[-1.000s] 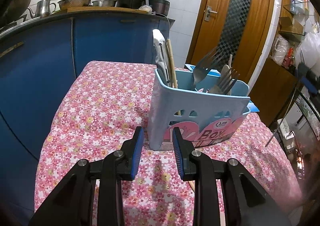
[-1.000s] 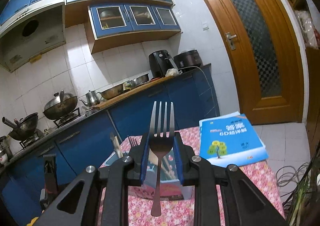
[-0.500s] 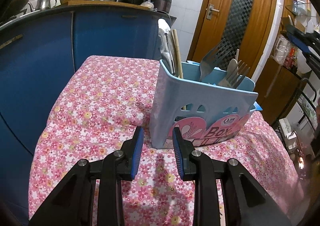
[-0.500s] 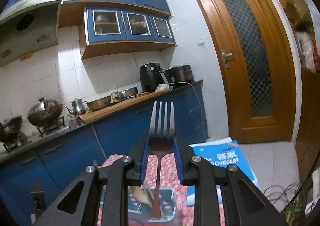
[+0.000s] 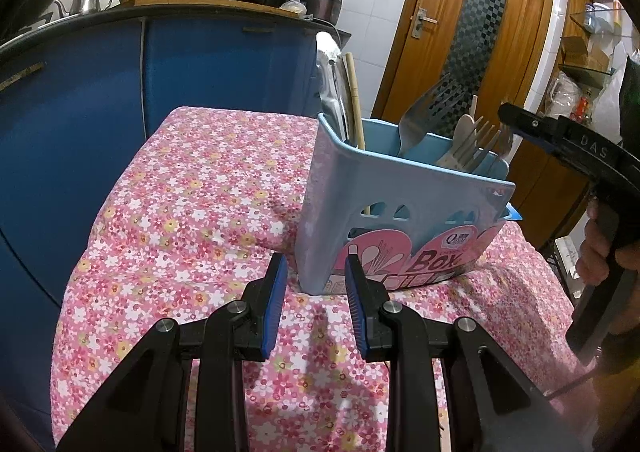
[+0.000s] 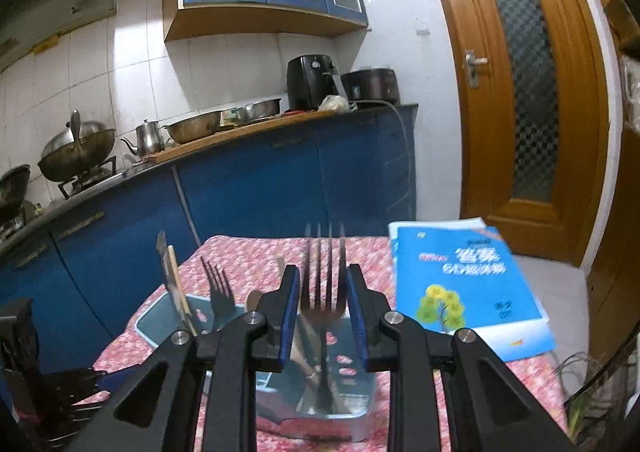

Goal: Organize utensils
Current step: 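Lower the silver fork into the blue holder and open the right tool, then move both tools back to the wooden fork and chopstick on the tablecloth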

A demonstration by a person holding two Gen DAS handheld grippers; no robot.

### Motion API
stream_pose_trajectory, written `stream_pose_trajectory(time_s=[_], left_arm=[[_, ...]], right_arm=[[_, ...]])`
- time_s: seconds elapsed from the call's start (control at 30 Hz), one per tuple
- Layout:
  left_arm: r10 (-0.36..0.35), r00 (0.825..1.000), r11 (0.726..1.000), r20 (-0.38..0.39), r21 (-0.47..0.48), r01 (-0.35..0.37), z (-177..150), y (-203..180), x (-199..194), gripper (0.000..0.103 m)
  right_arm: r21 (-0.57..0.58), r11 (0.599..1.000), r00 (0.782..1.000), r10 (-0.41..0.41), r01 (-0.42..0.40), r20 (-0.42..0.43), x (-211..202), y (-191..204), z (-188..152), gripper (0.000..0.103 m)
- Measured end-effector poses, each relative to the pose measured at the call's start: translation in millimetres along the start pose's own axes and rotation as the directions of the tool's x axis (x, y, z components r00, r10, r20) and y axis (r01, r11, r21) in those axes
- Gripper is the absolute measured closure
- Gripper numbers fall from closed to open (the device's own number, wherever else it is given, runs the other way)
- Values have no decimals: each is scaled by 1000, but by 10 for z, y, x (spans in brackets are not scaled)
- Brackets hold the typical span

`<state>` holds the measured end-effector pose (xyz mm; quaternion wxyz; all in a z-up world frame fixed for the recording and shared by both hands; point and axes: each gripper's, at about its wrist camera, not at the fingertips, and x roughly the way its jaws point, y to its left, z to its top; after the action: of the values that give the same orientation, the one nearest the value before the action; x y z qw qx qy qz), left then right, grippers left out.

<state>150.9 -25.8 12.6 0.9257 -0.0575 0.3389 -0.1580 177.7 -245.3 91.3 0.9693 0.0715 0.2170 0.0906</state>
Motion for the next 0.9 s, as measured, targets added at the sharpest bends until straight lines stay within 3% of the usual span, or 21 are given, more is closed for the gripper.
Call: stream_pose_trajectory(time_s=[0.07, 0.33, 0.9], left_arm=[[0, 1000, 1000, -1, 2, 0, 3, 0, 3, 74], [2, 1000, 1000, 8, 10, -2, 8, -35, -107, 74], [27, 999, 1000, -28, 4, -27, -166, -64, -541, 73]], right_arm=[[24, 1000, 1000, 18, -18, 7, -38, -21, -20, 62], [68, 997, 999, 29, -31, 43, -354, -19, -22, 62], [119, 993, 992, 19, -4, -126, -812, 21, -604, 62]])
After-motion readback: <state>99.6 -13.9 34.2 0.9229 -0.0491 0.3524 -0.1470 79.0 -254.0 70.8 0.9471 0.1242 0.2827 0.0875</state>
